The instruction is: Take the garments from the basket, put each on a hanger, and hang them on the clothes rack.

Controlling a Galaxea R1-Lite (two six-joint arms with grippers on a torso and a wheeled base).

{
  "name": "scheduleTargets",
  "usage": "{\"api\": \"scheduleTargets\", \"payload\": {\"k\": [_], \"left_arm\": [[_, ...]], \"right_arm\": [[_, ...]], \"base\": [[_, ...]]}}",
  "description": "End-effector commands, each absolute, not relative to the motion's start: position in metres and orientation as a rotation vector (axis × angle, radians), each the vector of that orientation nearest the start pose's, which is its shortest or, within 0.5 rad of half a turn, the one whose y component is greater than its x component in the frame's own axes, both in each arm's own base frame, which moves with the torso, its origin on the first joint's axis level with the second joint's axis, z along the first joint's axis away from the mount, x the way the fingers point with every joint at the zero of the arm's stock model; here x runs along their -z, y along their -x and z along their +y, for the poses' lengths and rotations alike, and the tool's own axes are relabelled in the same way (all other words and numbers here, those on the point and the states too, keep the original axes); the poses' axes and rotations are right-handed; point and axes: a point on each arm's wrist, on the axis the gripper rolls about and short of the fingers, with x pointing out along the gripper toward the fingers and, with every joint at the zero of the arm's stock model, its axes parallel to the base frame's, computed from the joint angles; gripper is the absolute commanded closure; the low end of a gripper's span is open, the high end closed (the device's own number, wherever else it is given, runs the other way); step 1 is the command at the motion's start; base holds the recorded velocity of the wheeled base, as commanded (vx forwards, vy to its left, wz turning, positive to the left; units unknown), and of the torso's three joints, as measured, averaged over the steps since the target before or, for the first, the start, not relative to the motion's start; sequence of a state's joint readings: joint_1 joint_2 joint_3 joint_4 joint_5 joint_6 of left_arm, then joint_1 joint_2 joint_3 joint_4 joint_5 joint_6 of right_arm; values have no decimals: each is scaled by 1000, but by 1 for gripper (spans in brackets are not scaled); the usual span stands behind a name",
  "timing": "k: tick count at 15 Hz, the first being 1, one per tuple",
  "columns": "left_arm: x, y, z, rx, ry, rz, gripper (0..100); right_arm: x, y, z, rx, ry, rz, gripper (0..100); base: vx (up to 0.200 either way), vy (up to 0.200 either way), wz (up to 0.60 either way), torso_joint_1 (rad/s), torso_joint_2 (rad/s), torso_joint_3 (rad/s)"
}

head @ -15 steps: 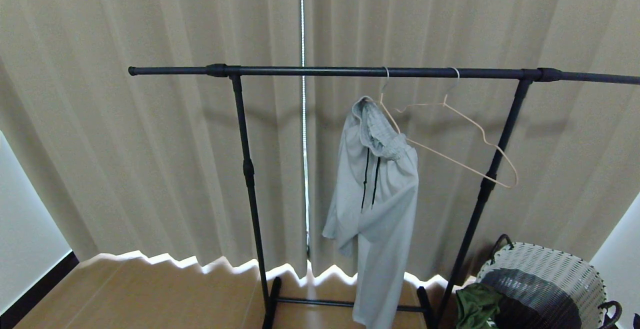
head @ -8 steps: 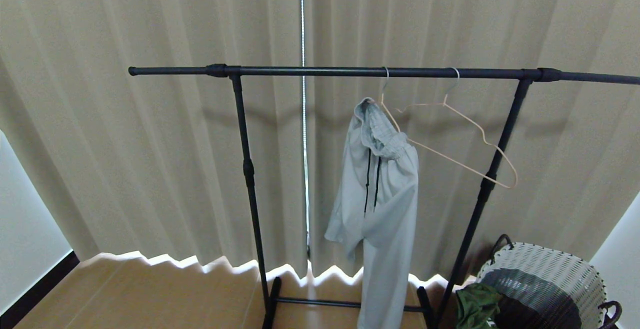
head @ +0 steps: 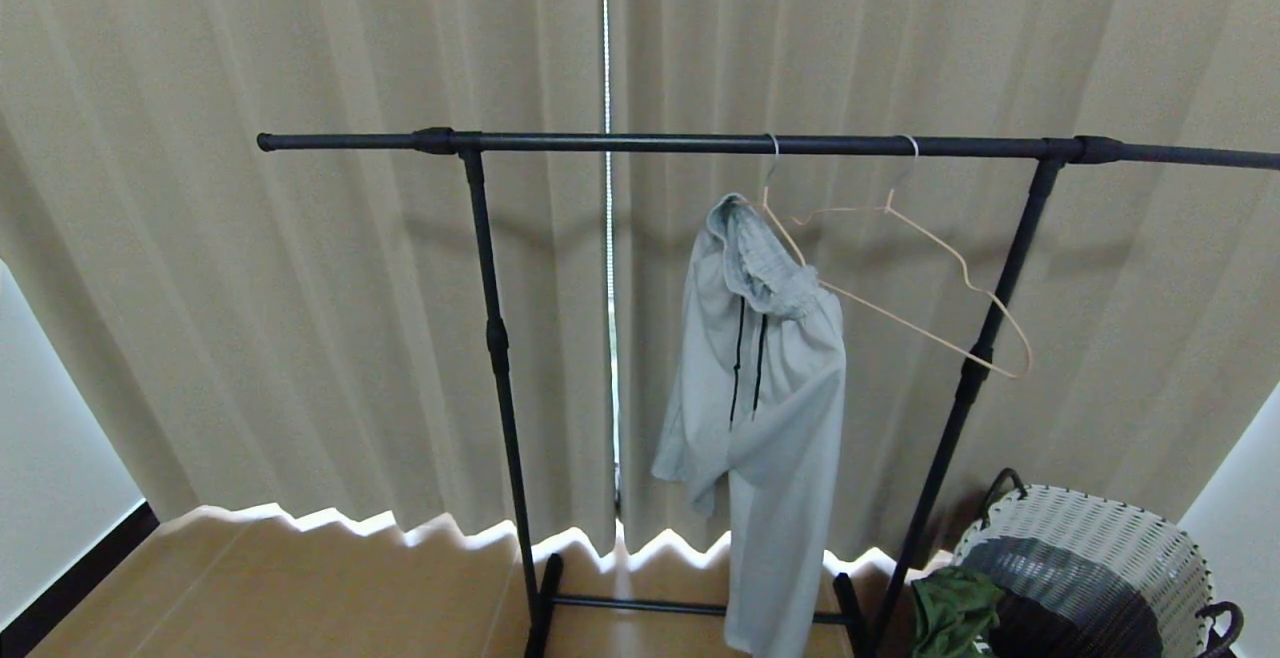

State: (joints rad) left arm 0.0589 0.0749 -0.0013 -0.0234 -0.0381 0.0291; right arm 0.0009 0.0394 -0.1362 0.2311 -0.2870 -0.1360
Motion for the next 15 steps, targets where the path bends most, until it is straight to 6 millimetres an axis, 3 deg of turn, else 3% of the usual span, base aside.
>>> {"api": "scheduleTargets", "payload": {"k": [1, 5, 15], "left_arm": [[-79, 17, -2, -19, -17, 54, 0], [-79, 17, -2, -20, -13, 54, 0], [-78, 23, -1, 24, -13, -20, 0]], "right_arm": [[-84, 32, -5, 212, 106, 91, 0], [-84, 30, -3, 88, 89, 57, 0], [-81, 29, -2, 81, 11, 62, 0]], "base": [[0, 0, 0, 0, 0, 0], [0, 0, 0, 0, 0, 0], [0, 0, 0, 0, 0, 0]]}}
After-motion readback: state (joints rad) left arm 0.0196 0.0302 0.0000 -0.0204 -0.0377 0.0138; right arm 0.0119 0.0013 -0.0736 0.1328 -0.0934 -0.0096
